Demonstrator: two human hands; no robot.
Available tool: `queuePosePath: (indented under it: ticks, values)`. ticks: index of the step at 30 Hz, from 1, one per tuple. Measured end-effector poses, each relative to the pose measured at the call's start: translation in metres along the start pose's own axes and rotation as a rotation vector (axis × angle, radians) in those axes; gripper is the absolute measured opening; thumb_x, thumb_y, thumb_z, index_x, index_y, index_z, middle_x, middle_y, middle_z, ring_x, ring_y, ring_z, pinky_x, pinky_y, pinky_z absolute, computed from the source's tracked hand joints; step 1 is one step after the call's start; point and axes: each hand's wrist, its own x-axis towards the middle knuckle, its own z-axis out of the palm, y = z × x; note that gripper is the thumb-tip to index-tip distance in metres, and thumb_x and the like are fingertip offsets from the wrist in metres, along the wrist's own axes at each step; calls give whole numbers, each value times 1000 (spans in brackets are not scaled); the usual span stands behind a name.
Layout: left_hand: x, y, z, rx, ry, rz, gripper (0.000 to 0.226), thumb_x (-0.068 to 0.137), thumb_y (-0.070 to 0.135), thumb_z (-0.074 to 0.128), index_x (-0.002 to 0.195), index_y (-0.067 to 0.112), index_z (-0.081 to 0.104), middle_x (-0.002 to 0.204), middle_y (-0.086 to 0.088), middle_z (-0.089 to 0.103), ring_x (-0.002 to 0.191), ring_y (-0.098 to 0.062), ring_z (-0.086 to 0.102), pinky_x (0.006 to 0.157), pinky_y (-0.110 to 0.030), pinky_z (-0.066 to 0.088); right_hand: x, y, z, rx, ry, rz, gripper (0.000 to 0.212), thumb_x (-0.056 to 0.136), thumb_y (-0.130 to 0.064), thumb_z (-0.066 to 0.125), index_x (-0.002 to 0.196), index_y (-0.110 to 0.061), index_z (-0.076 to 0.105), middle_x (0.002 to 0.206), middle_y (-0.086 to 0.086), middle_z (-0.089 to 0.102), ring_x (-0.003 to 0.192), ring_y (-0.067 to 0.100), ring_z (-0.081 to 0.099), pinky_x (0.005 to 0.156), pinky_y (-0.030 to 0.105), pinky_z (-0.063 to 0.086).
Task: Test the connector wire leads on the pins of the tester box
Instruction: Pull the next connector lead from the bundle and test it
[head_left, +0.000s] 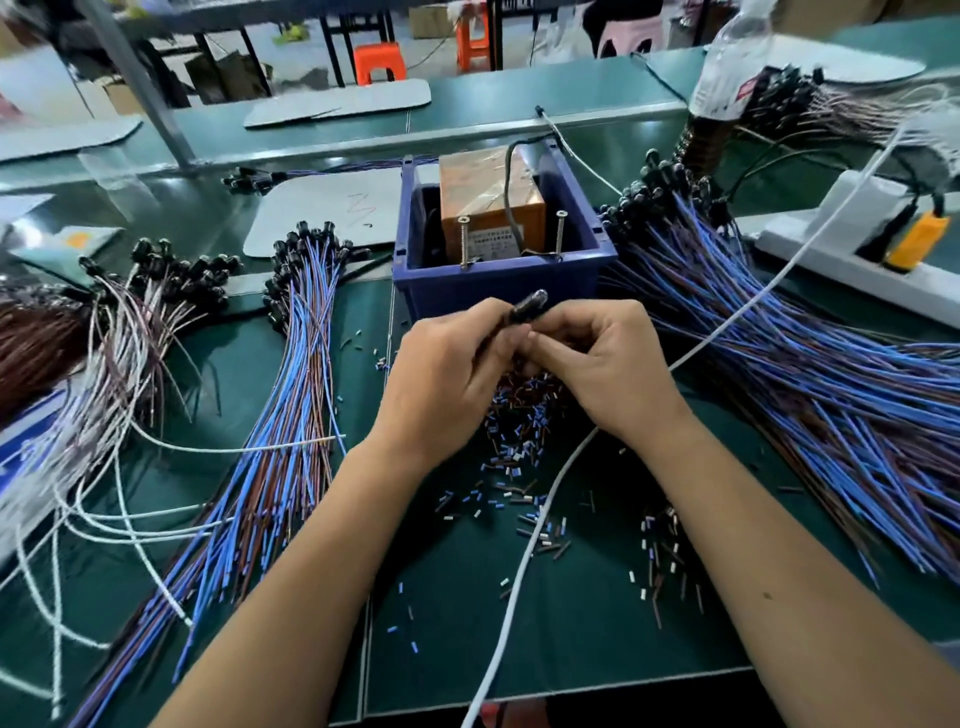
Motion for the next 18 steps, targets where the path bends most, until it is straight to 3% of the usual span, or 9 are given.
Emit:
queuePosePath:
  ticks: [4,7,13,18]
  values:
    - [-2,-10,-1,83,51,-31,25,101,20,64,78,9,60,65,1,58,61,-23,54,57,-41,42,1,2,-3,68,69,116,10,90,-22,82,83,-15,80,67,3,75,52,4,62,55,15,47]
    - [-3,-14,0,138,125,-105,16,94,20,66,82,10,67,69,4,62,63,-25,59,58,-37,44,2,5,-3,127,107,207,15,92,-23,79,78,-19,78,68,6,75,46,8,49,44,21,41]
    - [-4,-7,4,-41,75,-138,7,86,12,66,90,13,72,76,7,70,71,-16,66,67,-37,53,1,5,-2,151,79,217,13,92,-22,78,80,-18,78,68,8,75,42,9,50,40,22,42]
    - [-4,-7,7,-130,112,-219,11,88,3,68,84,13,70,70,7,67,67,-6,62,62,-25,48,1,4,-2,129,105,212,19,95,-26,76,80,-15,77,69,8,75,42,11,54,40,23,44]
